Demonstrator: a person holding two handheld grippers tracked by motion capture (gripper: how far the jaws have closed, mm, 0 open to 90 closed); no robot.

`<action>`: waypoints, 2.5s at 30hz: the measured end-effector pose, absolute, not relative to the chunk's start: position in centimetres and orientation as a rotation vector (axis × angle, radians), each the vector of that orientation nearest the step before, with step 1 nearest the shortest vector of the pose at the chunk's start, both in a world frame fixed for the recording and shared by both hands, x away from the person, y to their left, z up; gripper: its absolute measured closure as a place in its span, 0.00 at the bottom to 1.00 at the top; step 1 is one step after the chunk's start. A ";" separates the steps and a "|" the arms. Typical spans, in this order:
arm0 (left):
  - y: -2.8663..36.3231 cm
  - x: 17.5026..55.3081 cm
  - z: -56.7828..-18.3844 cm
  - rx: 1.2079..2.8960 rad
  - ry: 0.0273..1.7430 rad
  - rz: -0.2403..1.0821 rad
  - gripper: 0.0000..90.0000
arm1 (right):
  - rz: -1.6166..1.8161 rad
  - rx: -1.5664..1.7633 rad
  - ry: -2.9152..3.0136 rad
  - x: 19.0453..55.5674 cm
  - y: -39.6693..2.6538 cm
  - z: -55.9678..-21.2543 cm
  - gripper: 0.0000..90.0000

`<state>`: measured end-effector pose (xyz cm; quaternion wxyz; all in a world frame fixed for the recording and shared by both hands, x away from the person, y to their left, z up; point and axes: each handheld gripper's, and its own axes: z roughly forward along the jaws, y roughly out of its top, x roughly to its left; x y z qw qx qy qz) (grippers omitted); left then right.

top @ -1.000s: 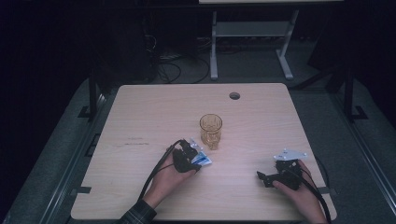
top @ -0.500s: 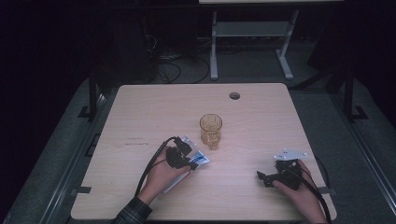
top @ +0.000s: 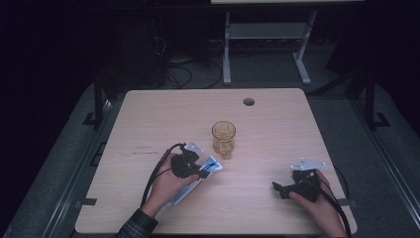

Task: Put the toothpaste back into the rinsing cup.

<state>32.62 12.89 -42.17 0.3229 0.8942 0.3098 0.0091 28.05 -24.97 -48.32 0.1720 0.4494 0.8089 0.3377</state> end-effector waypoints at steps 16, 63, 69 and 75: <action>16.2 32.6 -40.2 2.156 0.738 -0.055 0.83 | 0.959 1.276 2.296 28.0 -25.0 -48.3 0.01; 18.3 34.1 -35.1 1.950 0.591 0.093 0.82 | 0.962 1.272 2.297 28.1 -25.0 -48.3 0.01; 18.1 34.9 -34.3 1.942 0.599 0.110 0.82 | 0.962 1.273 2.296 28.1 -25.0 -48.3 0.01; 17.8 35.6 -33.4 1.932 0.597 0.116 0.82 | 0.961 1.275 2.297 28.1 -25.0 -48.3 0.01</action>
